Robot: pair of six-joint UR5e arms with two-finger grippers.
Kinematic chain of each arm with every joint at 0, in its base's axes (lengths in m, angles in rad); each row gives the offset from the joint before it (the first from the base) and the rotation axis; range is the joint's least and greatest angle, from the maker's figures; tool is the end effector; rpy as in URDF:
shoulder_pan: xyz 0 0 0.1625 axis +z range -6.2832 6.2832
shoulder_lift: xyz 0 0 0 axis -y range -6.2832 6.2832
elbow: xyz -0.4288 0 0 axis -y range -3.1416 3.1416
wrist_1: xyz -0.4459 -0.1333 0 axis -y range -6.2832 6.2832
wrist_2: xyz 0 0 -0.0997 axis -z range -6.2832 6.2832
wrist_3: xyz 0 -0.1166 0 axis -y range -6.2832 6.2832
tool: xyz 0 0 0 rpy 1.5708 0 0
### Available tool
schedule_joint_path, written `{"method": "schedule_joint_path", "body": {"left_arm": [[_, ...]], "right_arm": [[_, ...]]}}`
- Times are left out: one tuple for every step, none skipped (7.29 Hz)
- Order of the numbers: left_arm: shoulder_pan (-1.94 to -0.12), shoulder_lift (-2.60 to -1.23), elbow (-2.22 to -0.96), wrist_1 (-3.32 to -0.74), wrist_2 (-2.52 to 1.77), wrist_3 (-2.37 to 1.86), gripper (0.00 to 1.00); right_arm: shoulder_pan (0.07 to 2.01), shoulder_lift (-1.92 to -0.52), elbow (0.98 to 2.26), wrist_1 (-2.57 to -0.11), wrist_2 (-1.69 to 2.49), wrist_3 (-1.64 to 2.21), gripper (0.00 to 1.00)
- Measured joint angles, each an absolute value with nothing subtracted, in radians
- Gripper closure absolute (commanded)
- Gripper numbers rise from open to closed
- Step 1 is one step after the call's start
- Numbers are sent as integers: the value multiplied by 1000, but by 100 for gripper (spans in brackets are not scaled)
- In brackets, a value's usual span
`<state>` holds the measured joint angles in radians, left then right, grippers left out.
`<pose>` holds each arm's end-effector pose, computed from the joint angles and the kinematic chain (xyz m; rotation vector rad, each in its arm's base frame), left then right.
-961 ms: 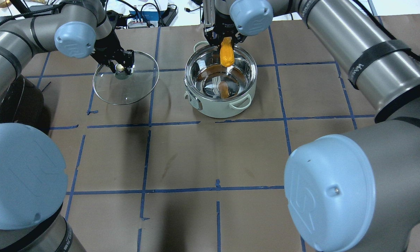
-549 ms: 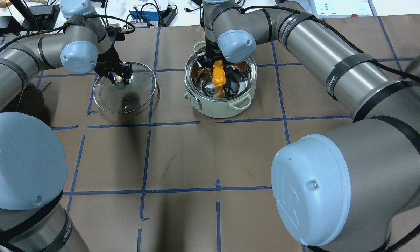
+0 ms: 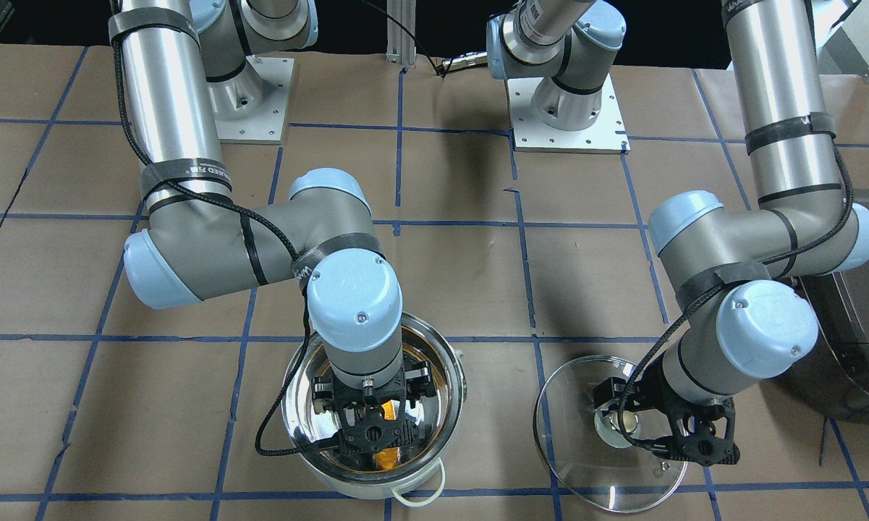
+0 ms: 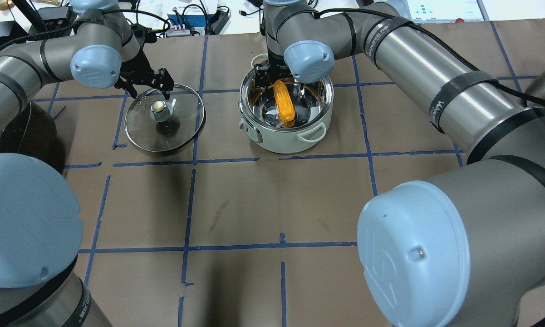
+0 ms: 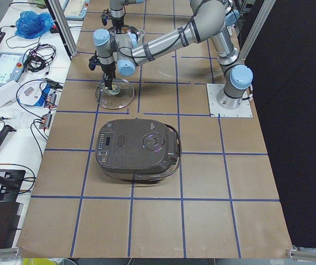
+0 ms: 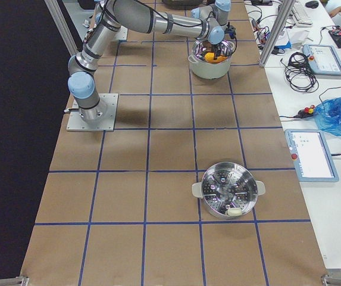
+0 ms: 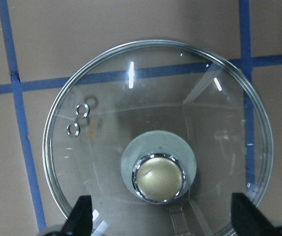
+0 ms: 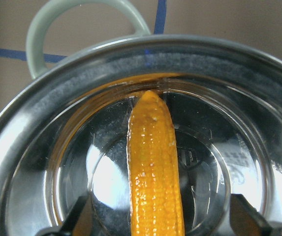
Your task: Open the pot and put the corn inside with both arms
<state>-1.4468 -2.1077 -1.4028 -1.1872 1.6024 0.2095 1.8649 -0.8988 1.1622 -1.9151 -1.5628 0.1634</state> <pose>-0.0375 -0.7470 0.2551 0.1325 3.1051 -0.0144 0.3622 -0.7327 0.2738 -0.2038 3.1065 -0.1199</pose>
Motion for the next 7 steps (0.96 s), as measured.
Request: {"method": "schedule_joint_path", "body": {"left_arm": [[-1454,-2037,-1384,-1302,1603,205,0],[-1462,-1953,-1360,-1441,1606,203,0],[-1470,-1873,-1339,-1559,1606,203,0],[-1486,-1808,-1329,-1641,1605,203,0],[-1505,-1773,-1330,-1681,1603,202,0],[-1517,-1766,-1331,-1687,1598,201,0],[-1525,-1765,-1332,-1682,1592,203,0]], "right_arm": [[1853,-954,1163,-1857,-1564,163,0],[1831,-1022,1168,-1785,-1565,162,0],[1800,-1088,1174,-1703,-1565,161,3],[1751,-1164,1183,-1589,-1564,152,5],[1695,-1245,1213,-1485,-1564,119,9],[1653,-1324,1276,-1432,-1564,81,9],[1630,-1407,1371,-1446,-1562,61,6]]}}
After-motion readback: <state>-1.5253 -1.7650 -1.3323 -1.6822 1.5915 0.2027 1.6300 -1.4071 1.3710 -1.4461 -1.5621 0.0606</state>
